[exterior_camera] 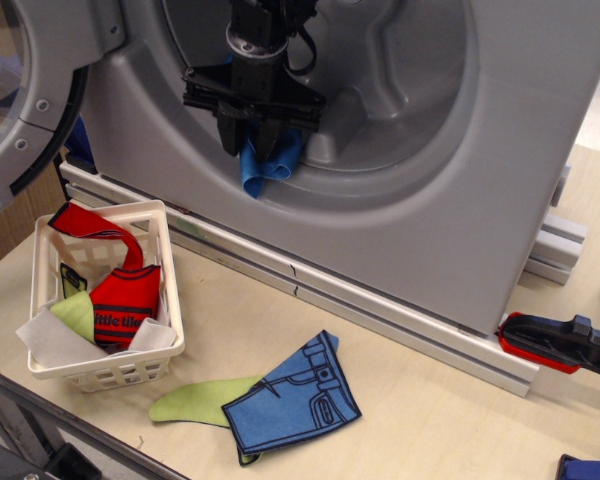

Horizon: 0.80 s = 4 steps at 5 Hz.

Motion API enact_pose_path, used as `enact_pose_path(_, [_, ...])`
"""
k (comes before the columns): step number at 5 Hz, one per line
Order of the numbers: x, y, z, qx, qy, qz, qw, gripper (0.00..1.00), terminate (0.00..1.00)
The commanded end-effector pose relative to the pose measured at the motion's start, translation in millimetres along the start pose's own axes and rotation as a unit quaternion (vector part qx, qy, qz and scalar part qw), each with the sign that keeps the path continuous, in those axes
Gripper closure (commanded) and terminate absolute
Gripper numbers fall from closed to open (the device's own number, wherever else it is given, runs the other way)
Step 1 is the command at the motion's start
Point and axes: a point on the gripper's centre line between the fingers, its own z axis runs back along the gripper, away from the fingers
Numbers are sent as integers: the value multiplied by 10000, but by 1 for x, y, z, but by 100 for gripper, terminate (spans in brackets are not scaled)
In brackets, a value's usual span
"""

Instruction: Take clothes out of laundry machine

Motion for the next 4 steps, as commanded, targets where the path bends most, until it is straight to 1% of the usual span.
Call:
enact_pose_path(1, [6, 14, 47, 124, -468, 453, 9978, 100, 0])
enact_pose_path(2, [-15, 19, 70, 208, -380, 838, 9955, 100, 0])
enact_pose_path(3, [-58, 33, 84, 309, 172, 1448, 9888, 100, 0])
enact_pose_path(4, [-104, 48, 74, 366, 786, 1987, 9762, 100, 0])
